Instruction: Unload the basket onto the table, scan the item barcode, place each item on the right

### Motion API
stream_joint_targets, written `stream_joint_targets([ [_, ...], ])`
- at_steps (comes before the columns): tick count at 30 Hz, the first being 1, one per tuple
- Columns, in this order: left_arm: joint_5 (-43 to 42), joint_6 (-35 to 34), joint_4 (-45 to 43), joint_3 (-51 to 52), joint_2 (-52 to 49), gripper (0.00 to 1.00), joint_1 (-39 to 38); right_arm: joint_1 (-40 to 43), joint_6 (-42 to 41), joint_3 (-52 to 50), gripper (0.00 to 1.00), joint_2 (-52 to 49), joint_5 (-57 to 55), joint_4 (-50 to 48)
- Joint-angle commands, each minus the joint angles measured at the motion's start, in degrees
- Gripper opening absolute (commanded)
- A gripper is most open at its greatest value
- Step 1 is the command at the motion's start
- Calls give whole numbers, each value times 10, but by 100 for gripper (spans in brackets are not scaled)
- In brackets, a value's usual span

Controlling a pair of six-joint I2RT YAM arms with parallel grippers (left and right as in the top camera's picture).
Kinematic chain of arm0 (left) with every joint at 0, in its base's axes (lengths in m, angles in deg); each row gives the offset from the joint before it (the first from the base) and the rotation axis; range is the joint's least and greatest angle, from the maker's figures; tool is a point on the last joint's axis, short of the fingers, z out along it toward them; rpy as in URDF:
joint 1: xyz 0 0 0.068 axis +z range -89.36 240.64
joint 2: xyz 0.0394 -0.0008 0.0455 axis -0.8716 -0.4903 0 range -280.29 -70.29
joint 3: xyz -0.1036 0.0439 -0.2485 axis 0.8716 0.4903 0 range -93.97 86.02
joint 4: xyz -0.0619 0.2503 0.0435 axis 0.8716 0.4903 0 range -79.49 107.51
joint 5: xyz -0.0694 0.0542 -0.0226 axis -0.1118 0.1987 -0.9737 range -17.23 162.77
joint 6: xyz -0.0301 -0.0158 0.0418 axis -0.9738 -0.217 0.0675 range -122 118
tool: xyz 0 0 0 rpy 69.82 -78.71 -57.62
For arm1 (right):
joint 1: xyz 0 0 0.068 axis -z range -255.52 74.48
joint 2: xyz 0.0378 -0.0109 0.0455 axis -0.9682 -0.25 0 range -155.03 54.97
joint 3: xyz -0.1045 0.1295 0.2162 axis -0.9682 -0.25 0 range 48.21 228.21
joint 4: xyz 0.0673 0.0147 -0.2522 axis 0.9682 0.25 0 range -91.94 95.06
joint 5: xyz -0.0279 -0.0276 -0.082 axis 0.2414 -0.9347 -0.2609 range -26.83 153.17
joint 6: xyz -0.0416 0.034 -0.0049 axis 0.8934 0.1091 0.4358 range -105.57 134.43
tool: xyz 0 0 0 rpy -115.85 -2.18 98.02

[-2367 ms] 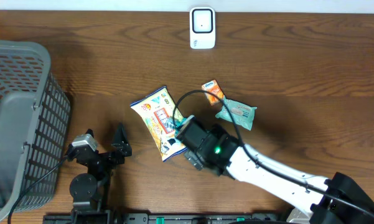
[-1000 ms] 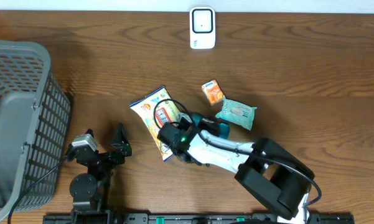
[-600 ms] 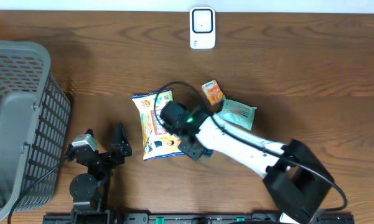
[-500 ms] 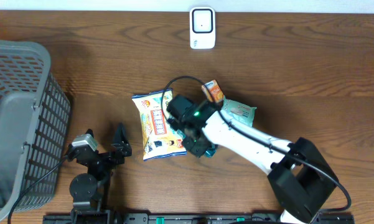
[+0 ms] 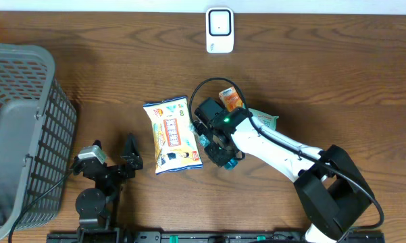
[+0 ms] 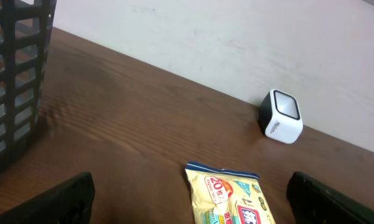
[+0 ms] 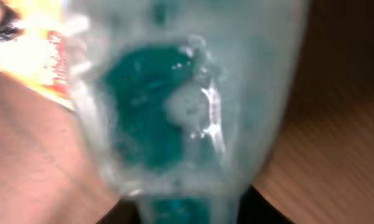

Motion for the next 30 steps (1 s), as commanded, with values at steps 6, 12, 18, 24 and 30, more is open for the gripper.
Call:
stream_joint_targets([
  [6, -4, 1, 17, 10, 4, 97, 2, -22, -55, -14, 46, 2, -46, 26],
  [12, -4, 1, 17, 10, 4, 97, 2, -41, -88, -19, 43, 2, -69, 50],
  [18, -4, 1, 17, 10, 4, 97, 2, -43, -137, -47, 14, 2, -91, 41],
  [24, -4, 1, 17, 10, 4, 97, 2, -41, -164, -43, 3, 2, -94, 11],
  [30, -4, 1, 17, 10, 4, 97, 2, -39, -209, 42, 1, 3, -203, 144],
])
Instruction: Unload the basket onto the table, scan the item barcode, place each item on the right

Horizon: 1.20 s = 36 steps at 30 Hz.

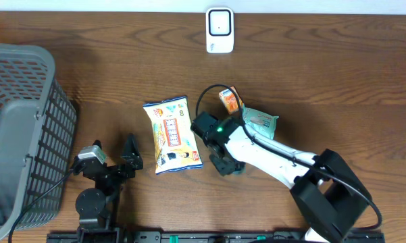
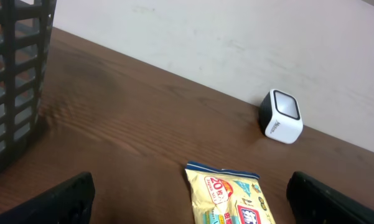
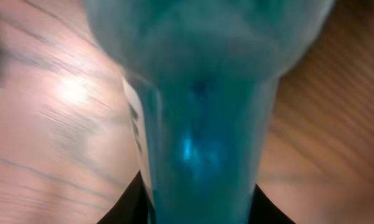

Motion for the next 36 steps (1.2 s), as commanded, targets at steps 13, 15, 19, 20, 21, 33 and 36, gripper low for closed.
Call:
stream_joint_targets([
  [13, -4, 1, 17, 10, 4, 97, 2, -27, -293, 155, 1, -1, -511, 279],
  [15, -4, 1, 17, 10, 4, 97, 2, -45, -292, 155, 1, -2, -598, 288],
  [19, -4, 1, 17, 10, 4, 97, 2, -82, -292, 155, 1, -2, -756, 292],
  [20, -4, 1, 17, 10, 4, 97, 2, -90, -286, 155, 1, -2, -789, 293],
  [21, -4, 1, 17, 10, 4, 97, 2, -96, -269, 155, 1, -2, -817, 294],
  [33, -4, 1, 17, 10, 4, 97, 2, -107, -1, 188, 2, -1, -835, 296],
  [36, -4, 1, 17, 10, 4, 97, 2, -107, 16, 228, 1, -1, -835, 296],
])
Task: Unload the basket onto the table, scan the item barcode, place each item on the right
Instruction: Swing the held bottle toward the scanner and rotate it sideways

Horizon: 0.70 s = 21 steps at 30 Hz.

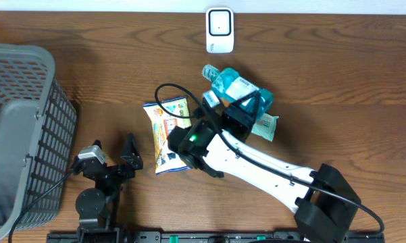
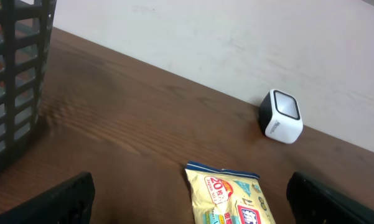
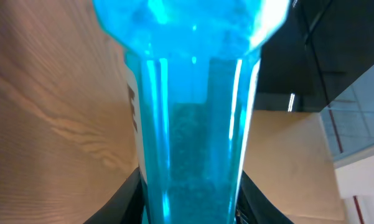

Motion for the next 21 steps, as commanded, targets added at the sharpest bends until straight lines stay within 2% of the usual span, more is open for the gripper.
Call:
stream_joint_targets([
  [1, -4, 1, 17, 10, 4, 97, 2, -1, 57, 69, 2, 7, -64, -2],
  [6, -4, 1, 17, 10, 4, 97, 2, -2, 91, 152, 2, 7, -64, -3],
  [8, -4, 1, 17, 10, 4, 97, 2, -4, 67, 176, 1, 7, -63, -8],
  [10, -4, 1, 17, 10, 4, 97, 2, -10, 0, 184, 1, 7, -49, -7],
  [15, -4, 1, 17, 10, 4, 97, 2, -13, -10, 183, 1, 7, -1, -12],
  [18, -4, 1, 17, 10, 4, 97, 2, -12, 64, 183, 1, 7, 14, -48],
  [20, -4, 1, 17, 10, 4, 97, 2, -10, 162, 183, 1, 7, 62, -112],
  [21, -4, 1, 17, 10, 4, 97, 2, -7, 256, 183, 1, 7, 141, -168],
])
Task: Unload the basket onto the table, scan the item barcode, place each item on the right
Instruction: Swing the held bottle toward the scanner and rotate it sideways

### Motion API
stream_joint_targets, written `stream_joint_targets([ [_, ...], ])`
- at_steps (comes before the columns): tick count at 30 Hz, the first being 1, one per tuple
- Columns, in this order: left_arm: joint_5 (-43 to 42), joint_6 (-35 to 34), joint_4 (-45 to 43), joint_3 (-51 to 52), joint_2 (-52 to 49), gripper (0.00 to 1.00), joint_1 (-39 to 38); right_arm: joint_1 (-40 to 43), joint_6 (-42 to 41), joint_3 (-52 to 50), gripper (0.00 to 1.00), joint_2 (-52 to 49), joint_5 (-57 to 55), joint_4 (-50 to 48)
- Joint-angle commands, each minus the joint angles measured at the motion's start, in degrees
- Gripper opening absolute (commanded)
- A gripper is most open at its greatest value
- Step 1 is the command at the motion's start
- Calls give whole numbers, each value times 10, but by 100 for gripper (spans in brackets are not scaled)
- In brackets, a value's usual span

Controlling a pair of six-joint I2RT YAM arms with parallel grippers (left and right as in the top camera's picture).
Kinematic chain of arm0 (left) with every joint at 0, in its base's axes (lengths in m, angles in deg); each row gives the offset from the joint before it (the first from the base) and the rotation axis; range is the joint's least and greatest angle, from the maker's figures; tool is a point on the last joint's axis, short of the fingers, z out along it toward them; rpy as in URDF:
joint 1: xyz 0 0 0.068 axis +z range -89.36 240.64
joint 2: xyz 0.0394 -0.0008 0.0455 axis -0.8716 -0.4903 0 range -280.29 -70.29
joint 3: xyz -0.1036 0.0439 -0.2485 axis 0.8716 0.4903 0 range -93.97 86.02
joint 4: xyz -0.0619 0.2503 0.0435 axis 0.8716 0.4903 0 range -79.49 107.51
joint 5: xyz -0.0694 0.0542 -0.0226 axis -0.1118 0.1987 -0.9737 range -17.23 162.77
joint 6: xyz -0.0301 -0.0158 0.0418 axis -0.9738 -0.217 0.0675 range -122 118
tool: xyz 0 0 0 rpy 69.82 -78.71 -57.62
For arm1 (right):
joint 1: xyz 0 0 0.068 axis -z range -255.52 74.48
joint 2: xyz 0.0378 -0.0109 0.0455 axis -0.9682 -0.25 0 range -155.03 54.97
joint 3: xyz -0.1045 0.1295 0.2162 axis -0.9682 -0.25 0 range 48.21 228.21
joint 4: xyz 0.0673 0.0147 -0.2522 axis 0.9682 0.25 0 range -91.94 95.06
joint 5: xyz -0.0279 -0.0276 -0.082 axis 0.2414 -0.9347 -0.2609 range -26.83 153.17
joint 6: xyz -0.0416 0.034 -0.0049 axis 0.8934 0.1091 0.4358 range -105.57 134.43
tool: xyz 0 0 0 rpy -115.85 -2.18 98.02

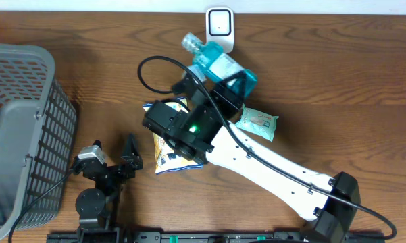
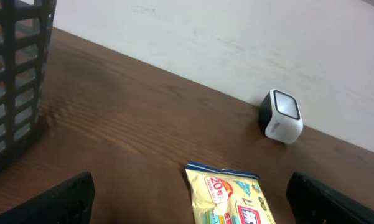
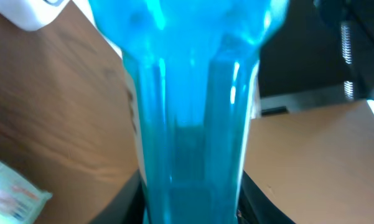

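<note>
A clear blue bottle (image 1: 216, 65) is held off the table with my right gripper (image 1: 231, 86) shut on its lower end; its cap points up-left, just left of the white scanner (image 1: 219, 30). In the right wrist view the blue bottle (image 3: 190, 106) fills the frame between the dark fingers (image 3: 127, 199), and a corner of the scanner (image 3: 40, 12) shows at top left. My left gripper (image 1: 113, 158) rests open at the near left of the table, in its own view (image 2: 190, 208) empty, facing the scanner (image 2: 281, 116).
A yellow snack bag (image 1: 163, 154) lies partly under my right arm, also in front of the left gripper (image 2: 233, 196). A green-white packet (image 1: 258, 123) lies right of the arm. A grey basket (image 1: 17, 121) stands at the left edge.
My right gripper has carried the bottle farther from the near edge and to the left; its cap now sits beside the scanner. The left arm has not moved.
My right gripper was low on the table beside the snack bag, with the bottle filling its view. A second later it was still low there. Then it held the bottle lifted over the table's middle, and now close to the scanner.
</note>
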Motion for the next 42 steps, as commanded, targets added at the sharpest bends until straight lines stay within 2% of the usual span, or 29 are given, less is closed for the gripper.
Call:
stream_joint_targets([
  [1, -4, 2, 17, 10, 4, 97, 2, 5, 252, 15, 1, 7, 176, -112],
  [3, -4, 2, 17, 10, 4, 97, 2, 14, 346, 15, 1, 7, 340, -163],
  [6, -4, 2, 17, 10, 4, 97, 2, 25, 392, 15, 1, 7, 514, -220],
  [10, -4, 2, 17, 10, 4, 97, 2, 27, 445, 15, 1, 10, 597, -243],
  [16, -4, 2, 17, 10, 4, 97, 2, 28, 560, 15, 1, 48, 744, -214],
  [22, -4, 2, 17, 10, 4, 97, 2, 54, 581, 15, 1, 134, 833, -246],
  [25, -4, 2, 17, 10, 4, 97, 2, 89, 584, 15, 1, 198, 930, -269],
  [27, -4, 2, 17, 10, 4, 97, 2, 129, 624, 15, 1, 240, 1066, -268],
  [28, -4, 2, 17, 10, 4, 97, 2, 142, 652, 15, 1, 251, 1119, -259],
  [29, -4, 2, 17, 10, 4, 97, 2, 166, 721, 15, 1, 268, 1209, -231],
  [32, -4, 2, 17, 10, 4, 97, 2, 220, 896, 15, 1, 294, 1364, -140],
  [35, -4, 2, 17, 10, 4, 97, 2, 272, 1103, 15, 1, 304, 1452, -17],
  [38, -4, 2, 17, 10, 4, 97, 2, 305, 1298, 15, 1, 303, 1488, 89],
  [39, -4, 2, 17, 10, 4, 97, 2, 312, 1332, 15, 1, 301, 1500, 103],
  [42, -4, 2, 17, 10, 4, 97, 2, 311, 1332, 15, 1, 301, 1502, 57],
])
